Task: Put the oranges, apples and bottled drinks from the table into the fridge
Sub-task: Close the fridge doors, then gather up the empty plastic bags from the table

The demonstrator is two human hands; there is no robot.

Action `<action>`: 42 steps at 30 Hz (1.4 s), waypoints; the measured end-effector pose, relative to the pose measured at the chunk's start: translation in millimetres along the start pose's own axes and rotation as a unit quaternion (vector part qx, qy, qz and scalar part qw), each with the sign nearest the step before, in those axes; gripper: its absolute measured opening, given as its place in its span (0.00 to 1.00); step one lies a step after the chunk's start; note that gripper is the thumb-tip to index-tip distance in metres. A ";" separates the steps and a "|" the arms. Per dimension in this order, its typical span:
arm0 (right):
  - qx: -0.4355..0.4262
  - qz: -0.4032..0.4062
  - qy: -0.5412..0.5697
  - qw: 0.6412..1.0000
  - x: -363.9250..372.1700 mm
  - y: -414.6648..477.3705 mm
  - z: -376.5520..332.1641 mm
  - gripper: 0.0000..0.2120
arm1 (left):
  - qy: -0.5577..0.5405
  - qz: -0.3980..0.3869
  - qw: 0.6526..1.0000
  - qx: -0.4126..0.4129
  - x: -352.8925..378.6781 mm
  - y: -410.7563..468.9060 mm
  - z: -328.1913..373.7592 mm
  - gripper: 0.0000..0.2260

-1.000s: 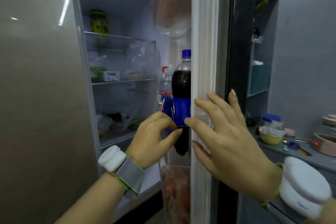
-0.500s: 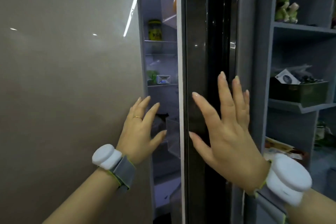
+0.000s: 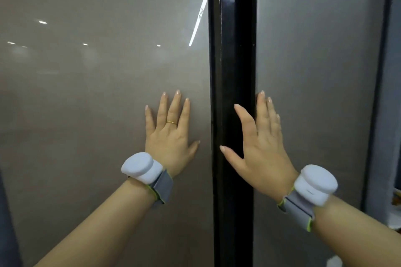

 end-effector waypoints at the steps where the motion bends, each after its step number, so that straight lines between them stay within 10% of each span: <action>1: -0.001 -0.009 0.004 1.000 5.8 5.7 -0.5 0.39 | 0.002 0.005 1.000 0.001 0.5 0.3 -0.6 0.43; 26: 0.045 0.032 0.136 0.989 -13.8 13.6 40.6 0.40 | -0.121 0.085 0.989 0.026 -15.8 -13.4 39.4 0.34; 42: 0.243 0.086 0.082 0.963 -127.9 -137.0 146.0 0.35 | -0.614 -0.034 0.760 0.211 -8.0 -1.5 252.0 0.25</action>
Point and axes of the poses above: each hand's wrist, its own y-axis towards the middle knuckle, its own x-axis out of the palm, z = x × y, the point moved 10 cm from there along y, towards the middle knuckle, and after that the axes turned 11 degrees about -z, right-handed, at the moved point
